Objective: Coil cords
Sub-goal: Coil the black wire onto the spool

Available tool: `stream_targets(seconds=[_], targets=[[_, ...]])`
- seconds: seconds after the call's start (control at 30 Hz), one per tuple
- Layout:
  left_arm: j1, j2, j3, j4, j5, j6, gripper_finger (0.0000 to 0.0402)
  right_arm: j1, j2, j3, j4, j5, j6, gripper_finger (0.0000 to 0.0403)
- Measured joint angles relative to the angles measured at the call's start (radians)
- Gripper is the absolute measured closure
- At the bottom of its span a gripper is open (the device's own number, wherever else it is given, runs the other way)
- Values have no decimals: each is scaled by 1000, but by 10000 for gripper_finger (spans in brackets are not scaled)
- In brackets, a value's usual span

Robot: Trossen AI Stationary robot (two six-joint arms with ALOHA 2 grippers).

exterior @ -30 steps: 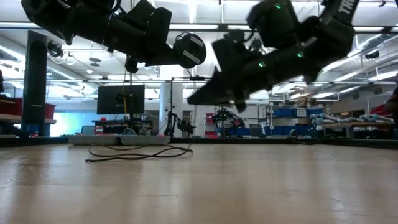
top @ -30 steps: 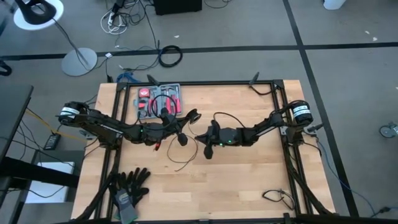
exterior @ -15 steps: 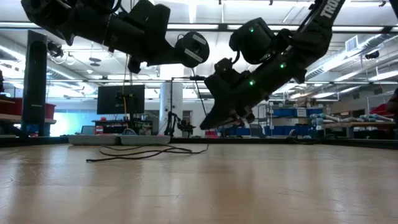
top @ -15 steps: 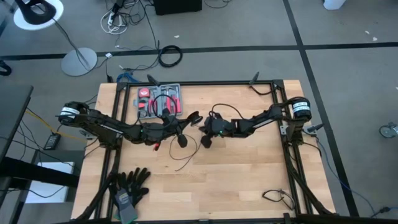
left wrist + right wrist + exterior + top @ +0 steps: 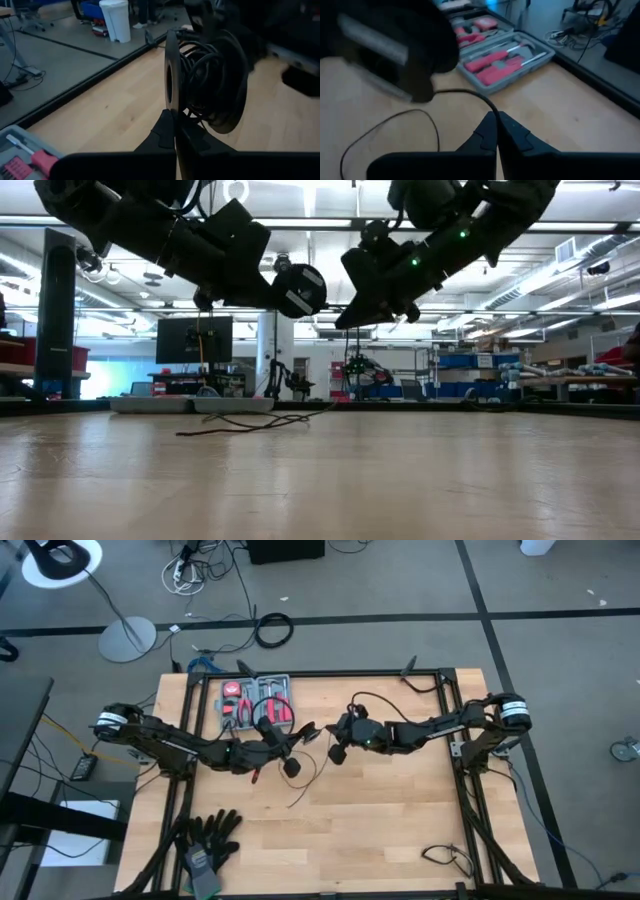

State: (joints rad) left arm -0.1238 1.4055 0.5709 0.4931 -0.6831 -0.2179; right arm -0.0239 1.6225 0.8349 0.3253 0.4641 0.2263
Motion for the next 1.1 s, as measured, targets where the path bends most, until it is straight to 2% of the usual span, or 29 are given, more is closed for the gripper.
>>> stream_targets(seconds=[0.23,0.37,0.53,0.67,0.9,1.1], targets=[[0,1,0,-79,-8,-37,402,20,-2,-1,158,-21,-68,403],[8,1,1,-86,-26,-48,402,38,-2,-1,283,-88,-110,403],[25,1,1,-77,-30,-54,402,31,10,6,348,-149,-90,402],[29,0,1,-41,-51,-56,402,28,57,66,348,-247,-109,389],[32,1,1,-8,-101,-57,402,34,149,158,300,-300,-118,349],[33,1,1,27,-109,-51,402,43,188,177,261,-364,-88,312]])
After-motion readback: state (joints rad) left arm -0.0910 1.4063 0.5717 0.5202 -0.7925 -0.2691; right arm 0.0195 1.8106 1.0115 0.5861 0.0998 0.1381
